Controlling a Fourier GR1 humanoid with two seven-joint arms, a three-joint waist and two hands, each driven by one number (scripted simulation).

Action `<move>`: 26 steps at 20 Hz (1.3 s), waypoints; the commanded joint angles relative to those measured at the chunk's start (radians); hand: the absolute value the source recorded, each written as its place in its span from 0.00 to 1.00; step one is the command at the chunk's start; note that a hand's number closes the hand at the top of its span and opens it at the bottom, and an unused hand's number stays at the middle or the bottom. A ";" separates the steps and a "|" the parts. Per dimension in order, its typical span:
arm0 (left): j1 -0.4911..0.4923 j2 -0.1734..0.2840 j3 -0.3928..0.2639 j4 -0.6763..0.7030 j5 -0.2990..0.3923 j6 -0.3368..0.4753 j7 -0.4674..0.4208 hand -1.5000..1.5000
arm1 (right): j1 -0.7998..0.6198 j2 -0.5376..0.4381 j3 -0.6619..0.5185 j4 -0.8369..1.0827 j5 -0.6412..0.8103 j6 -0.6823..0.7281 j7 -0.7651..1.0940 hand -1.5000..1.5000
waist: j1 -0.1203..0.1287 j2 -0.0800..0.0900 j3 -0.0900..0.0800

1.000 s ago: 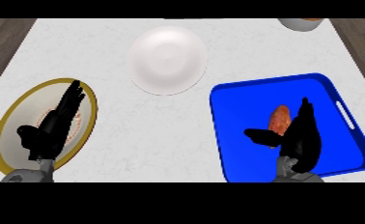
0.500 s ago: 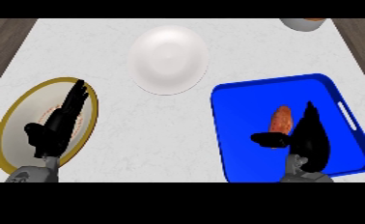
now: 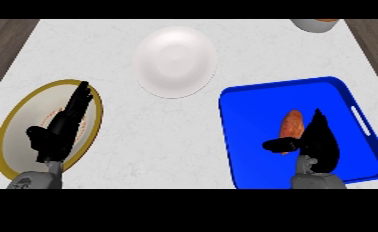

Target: Pick the sweet potato from the tray and place it in the plate

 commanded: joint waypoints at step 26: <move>-0.023 -0.075 0.087 0.070 -0.097 -0.069 -0.037 0.50 | -0.007 -0.161 0.187 0.177 0.023 -0.019 -0.558 1.00 | -0.006 0.001 0.000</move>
